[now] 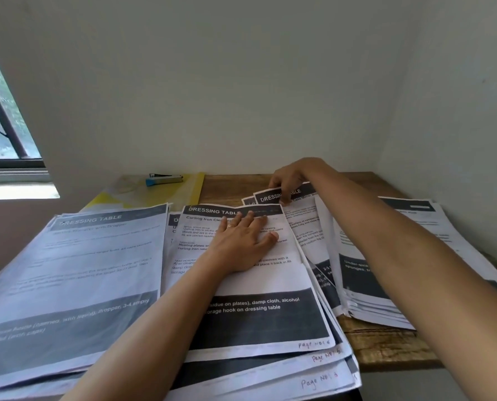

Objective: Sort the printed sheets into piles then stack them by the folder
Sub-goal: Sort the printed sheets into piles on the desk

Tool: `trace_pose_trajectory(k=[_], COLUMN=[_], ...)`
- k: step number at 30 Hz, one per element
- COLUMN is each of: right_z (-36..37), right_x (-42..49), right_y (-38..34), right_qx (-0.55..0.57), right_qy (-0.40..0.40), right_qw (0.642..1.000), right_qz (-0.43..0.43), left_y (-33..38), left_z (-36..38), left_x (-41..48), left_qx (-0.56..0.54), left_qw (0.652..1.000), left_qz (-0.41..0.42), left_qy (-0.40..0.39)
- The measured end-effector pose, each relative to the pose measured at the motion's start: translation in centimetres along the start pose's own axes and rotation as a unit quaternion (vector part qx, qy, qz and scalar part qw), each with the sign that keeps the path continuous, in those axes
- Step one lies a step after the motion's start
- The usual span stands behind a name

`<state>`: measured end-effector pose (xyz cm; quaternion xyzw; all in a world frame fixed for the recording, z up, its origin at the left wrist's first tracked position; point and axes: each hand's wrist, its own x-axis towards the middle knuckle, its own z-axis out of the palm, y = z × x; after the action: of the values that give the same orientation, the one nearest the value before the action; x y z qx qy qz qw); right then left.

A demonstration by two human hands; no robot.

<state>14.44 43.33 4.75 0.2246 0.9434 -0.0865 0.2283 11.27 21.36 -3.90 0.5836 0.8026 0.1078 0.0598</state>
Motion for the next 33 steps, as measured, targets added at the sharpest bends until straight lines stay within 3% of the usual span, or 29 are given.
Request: trace_pose_trajectory(k=[4,9,18,28,33], right_z=[-0.2,-1.6,-4.3,-5.9,-6.6], right_x=[-0.2,-2.3,-7.8,-12.8,-15.4], right_y=[1.7,3.1,4.8,4.8,3.2], right_qx=[0.022,0.045,0.073,0.101,0.078], right_qy=[0.109,0.276,0.420,0.680,0.708], right_qw=[0.994,0.960,0.903,0.724,0.699], right_qz=[-0.004,-0.017,-0.044,-0.047,-0.070], left_y=[-0.1,-0.1,-0.2,0.0,0.7], left_z=[0.0,0.0,0.1,0.1,-1.5], left_x=[0.0,0.0,0.2,0.0,-0.7], left_qx=[-0.006,-0.012,-0.011,-0.014,-0.129], left_qw=[1.000,1.000,1.000,1.000,0.988], left_qz=[0.005,0.006,0.010,0.012,-0.006], left_qy=[0.004,0.005,0.012,0.013,0.084])
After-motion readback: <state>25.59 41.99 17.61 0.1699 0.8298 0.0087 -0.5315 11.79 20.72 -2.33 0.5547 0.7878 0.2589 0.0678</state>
